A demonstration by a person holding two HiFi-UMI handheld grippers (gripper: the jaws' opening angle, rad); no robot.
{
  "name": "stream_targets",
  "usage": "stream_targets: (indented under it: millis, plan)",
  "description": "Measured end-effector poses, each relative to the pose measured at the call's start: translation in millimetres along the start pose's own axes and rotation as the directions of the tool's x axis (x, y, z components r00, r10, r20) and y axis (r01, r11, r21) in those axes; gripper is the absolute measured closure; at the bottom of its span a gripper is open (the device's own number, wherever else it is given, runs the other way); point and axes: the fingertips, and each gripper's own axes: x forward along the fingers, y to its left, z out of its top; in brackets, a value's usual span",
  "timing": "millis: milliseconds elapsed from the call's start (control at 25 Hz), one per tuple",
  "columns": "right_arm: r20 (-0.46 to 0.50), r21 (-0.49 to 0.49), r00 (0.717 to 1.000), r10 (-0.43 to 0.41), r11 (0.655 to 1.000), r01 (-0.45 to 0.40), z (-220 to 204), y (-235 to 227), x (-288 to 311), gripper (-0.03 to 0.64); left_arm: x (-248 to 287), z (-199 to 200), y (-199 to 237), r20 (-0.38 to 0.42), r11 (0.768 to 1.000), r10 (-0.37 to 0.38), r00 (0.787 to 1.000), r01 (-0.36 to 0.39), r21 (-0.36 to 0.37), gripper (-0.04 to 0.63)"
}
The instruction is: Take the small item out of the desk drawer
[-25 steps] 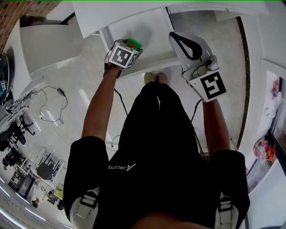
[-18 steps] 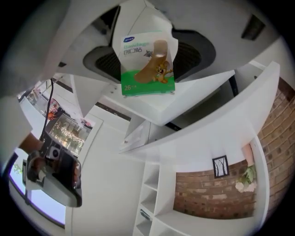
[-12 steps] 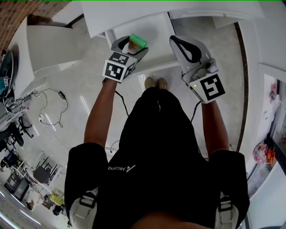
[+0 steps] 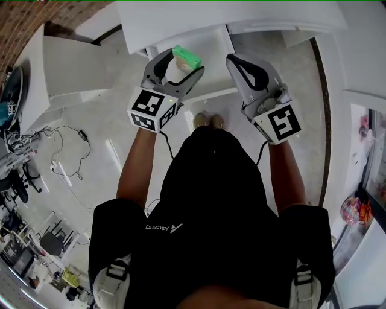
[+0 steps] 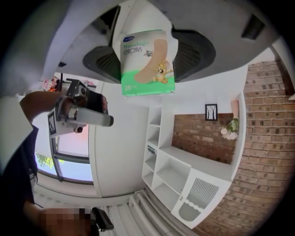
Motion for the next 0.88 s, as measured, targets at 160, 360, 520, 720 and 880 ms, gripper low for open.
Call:
stream_targets:
  millis: [160, 360, 520, 720, 880]
  plan:
    - [0.044, -0.023, 0.999, 0.002, 1.000, -0.001, 18.7, 9.9, -7.4, 0.615, -25.8, 46.0, -16.6, 0.137, 1.000, -0.003, 0.991, 0.000, 0.023, 0.252]
    - [0.098, -0.030, 0.995, 0.022, 0.999, -0.019, 47.2, 27.1, -11.9, 0.614, -56.7, 96.7, -37.5, 0.250, 0.999, -0.009, 0.968, -0.003, 0.049, 0.252]
    - [0.128, -0.030, 0.991, 0.025, 0.999, -0.021, 62.8, 37.2, -14.5, 0.614, -75.2, 121.6, -49.3, 0.315, 0.998, -0.017, 0.949, -0.003, 0.062, 0.252]
    - [0.147, -0.029, 0.989, 0.019, 0.999, -0.014, 74.3, 44.8, -24.8, 0.615, -92.8, 141.4, -64.7, 0.371, 0.997, -0.022, 0.928, -0.006, 0.074, 0.252]
    - [0.154, -0.020, 0.988, 0.010, 1.000, -0.007, 79.4, 49.2, -33.0, 0.615, -103.7, 151.8, -73.7, 0.402, 0.997, -0.026, 0.915, -0.008, 0.082, 0.252]
